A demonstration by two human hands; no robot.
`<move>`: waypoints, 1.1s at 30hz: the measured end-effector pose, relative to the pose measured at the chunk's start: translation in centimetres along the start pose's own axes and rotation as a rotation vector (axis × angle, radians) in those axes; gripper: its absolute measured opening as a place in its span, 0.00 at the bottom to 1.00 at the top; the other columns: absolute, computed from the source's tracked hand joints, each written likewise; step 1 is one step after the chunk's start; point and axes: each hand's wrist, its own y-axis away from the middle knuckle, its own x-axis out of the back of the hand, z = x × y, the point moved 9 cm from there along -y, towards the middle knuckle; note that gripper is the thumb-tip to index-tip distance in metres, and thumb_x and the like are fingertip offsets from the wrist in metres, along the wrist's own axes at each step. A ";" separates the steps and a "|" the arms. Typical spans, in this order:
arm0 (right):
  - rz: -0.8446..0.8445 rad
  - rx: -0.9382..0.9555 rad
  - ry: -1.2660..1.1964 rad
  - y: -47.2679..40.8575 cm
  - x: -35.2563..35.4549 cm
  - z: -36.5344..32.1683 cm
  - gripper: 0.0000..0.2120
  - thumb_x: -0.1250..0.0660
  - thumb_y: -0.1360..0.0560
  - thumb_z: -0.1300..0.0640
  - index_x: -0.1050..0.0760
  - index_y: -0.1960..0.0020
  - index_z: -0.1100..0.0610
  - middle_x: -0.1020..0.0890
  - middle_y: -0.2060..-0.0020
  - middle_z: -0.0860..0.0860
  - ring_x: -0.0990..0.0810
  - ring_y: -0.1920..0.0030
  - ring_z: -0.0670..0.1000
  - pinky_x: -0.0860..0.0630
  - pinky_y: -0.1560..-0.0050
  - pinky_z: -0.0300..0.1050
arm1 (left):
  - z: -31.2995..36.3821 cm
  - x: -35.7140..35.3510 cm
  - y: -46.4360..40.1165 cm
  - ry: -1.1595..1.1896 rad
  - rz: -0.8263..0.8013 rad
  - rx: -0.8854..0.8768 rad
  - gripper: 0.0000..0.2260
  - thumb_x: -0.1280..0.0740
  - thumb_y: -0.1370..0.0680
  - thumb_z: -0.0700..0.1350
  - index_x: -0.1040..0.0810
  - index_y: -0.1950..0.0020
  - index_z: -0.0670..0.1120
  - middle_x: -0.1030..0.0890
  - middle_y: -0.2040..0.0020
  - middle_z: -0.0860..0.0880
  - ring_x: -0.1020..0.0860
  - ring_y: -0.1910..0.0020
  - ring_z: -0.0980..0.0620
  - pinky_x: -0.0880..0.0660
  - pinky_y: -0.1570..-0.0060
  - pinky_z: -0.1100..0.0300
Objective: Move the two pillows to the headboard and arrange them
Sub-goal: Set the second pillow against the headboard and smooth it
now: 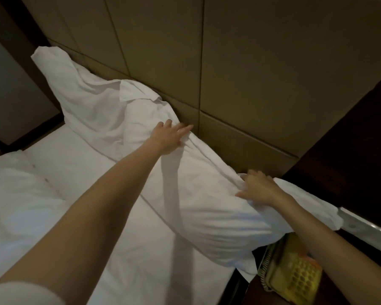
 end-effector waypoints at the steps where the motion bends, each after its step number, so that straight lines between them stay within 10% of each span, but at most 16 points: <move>1: -0.027 -0.029 0.059 0.1 -0.7 0.5 0.20 0.37 0.26 0.44 0.29 0.38 0.54 0.25 0.42 0.54 0.28 0.40 0.58 0.33 0.44 0.54 | -0.1 -0.5 -0.3 -0.020 -0.063 0.010 0.26 0.45 0.19 0.54 0.50 0.22 0.54 0.39 0.23 0.47 0.37 0.29 0.37 0.35 0.35 0.44; 6: 0.199 -0.062 -0.168 0.7 2.1 1.6 0.03 0.44 0.21 0.58 0.33 0.49 0.56 0.21 0.55 0.59 0.21 0.54 0.62 0.29 0.61 0.48 | -1.4 -0.9 -0.2 -0.002 -0.118 0.084 0.17 0.45 0.18 0.48 0.32 0.30 0.47 0.29 0.34 0.45 0.26 0.39 0.40 0.28 0.46 0.48; 14: 0.827 0.050 0.052 2.9 16.3 0.1 0.06 0.38 0.24 0.59 0.35 0.57 0.55 0.27 0.70 0.56 0.30 0.71 0.59 0.37 0.69 0.46 | -6.5 2.5 0.9 0.526 0.251 0.532 0.12 0.42 0.19 0.44 0.22 0.42 0.40 0.26 0.44 0.41 0.24 0.48 0.38 0.27 0.53 0.48; 17: 0.744 0.081 0.089 2.2 13.2 -0.2 0.06 0.42 0.21 0.54 0.32 0.52 0.56 0.21 0.65 0.57 0.24 0.67 0.61 0.35 0.68 0.48 | -5.5 -0.9 2.1 0.762 0.206 0.618 0.13 0.44 0.18 0.45 0.26 0.39 0.42 0.26 0.42 0.44 0.25 0.47 0.43 0.28 0.48 0.51; 21: 0.436 -0.008 0.162 1.0 5.8 1.9 0.13 0.46 0.19 0.50 0.30 0.47 0.60 0.18 0.55 0.59 0.19 0.54 0.63 0.31 0.63 0.50 | -4.0 -2.4 2.2 0.846 0.227 0.571 0.08 0.43 0.21 0.42 0.27 0.50 0.39 0.30 0.56 0.47 0.31 0.62 0.50 0.37 0.67 0.60; 33: 0.634 0.263 -0.148 -0.1 7.4 -6.2 0.09 0.38 0.23 0.61 0.24 0.45 0.58 0.23 0.48 0.54 0.26 0.49 0.56 0.31 0.48 0.51 | -8.2 -4.9 9.8 1.057 0.411 0.780 0.12 0.45 0.20 0.42 0.24 0.45 0.41 0.21 0.46 0.42 0.24 0.49 0.44 0.30 0.53 0.54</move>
